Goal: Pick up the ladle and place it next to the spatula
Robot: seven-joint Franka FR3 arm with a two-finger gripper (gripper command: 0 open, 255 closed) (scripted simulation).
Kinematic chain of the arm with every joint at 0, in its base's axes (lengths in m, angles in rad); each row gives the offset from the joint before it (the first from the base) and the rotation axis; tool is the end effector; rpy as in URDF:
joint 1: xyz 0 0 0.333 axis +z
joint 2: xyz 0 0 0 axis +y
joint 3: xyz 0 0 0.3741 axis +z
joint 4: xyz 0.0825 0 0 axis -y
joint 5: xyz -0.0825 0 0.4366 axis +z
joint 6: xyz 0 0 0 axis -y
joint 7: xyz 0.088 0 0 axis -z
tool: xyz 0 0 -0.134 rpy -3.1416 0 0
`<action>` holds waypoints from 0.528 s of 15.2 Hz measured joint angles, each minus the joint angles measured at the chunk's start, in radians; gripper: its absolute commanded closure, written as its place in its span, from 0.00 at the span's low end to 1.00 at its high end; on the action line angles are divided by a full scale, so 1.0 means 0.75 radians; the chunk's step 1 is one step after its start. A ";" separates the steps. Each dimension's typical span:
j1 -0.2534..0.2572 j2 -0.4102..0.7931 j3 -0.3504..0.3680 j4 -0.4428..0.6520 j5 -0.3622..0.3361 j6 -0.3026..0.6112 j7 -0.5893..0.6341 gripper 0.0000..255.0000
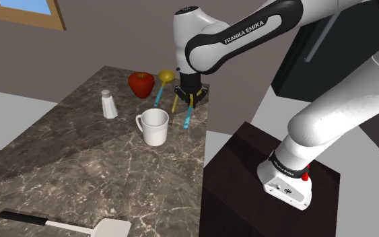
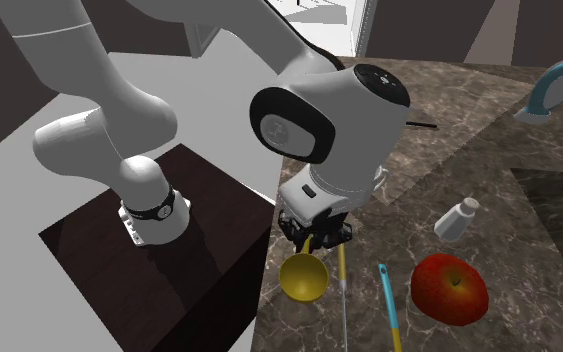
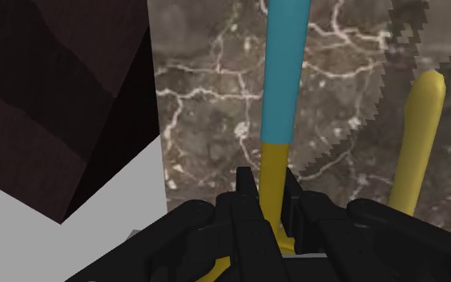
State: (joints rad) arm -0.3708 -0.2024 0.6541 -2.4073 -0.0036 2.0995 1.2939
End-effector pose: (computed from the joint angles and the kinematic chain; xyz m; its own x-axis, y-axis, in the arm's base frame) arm 0.4625 0.1330 0.3615 0.5213 -0.8495 0.0807 -0.8466 -0.5030 0.1737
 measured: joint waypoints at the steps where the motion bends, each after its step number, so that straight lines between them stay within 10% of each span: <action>1: 0.002 -0.010 -0.002 0.008 0.006 -0.016 -0.005 1.00; 8: 0.011 -0.081 -0.030 0.083 0.042 -0.150 -0.051 1.00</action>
State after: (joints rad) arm -0.3626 -0.2632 0.6319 -2.3451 0.0277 1.9872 1.2560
